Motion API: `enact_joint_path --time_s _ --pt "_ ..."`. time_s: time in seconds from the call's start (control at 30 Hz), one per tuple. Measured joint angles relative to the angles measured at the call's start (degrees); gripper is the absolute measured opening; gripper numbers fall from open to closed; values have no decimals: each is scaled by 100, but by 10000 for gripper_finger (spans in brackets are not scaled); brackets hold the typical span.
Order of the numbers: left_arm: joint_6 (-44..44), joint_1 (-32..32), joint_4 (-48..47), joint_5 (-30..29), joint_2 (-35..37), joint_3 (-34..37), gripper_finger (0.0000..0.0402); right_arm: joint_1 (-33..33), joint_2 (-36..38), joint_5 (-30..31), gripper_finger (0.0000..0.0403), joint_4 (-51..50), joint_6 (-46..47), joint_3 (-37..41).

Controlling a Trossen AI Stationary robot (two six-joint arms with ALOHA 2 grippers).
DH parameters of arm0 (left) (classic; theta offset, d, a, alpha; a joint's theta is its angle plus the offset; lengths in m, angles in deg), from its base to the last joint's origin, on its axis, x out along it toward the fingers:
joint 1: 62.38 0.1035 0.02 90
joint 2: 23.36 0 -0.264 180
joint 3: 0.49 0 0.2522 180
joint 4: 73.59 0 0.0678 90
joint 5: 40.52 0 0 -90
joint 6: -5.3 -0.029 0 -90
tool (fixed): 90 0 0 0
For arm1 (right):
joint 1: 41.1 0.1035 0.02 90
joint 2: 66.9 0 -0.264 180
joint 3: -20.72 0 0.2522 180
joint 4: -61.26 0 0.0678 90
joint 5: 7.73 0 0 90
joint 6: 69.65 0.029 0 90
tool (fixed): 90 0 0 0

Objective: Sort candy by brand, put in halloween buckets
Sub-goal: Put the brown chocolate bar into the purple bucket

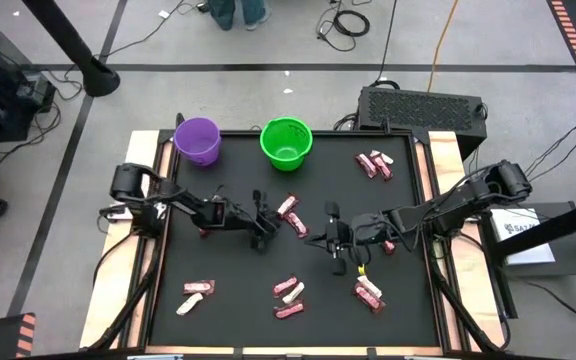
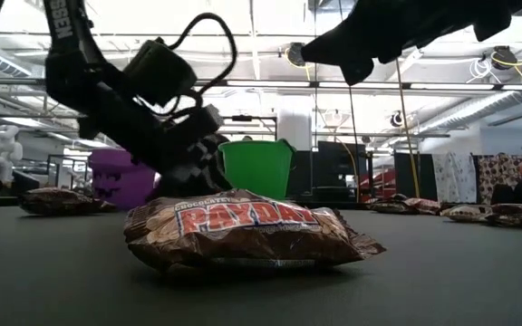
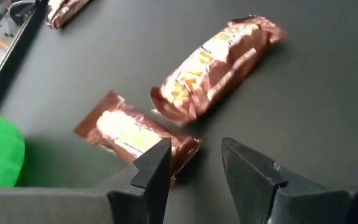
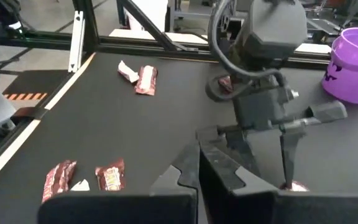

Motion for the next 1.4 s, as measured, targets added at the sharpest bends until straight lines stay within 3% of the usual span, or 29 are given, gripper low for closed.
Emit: enact_joint_path --time_s 0.5,0.87,0.97,1.4 --pt "-189 -5 -95 -312 -354 -421 145 2 0 -7 0 43 13 0" --pt "-28 88 -184 -595 -349 -430 12 2 0 -12 0 184 18 0" --pt "82 131 -201 -605 -351 -430 7 2 0 -15 0 250 18 0" --pt "183 -12 -606 -680 769 -410 2 2 0 -17 0 241 72 0"
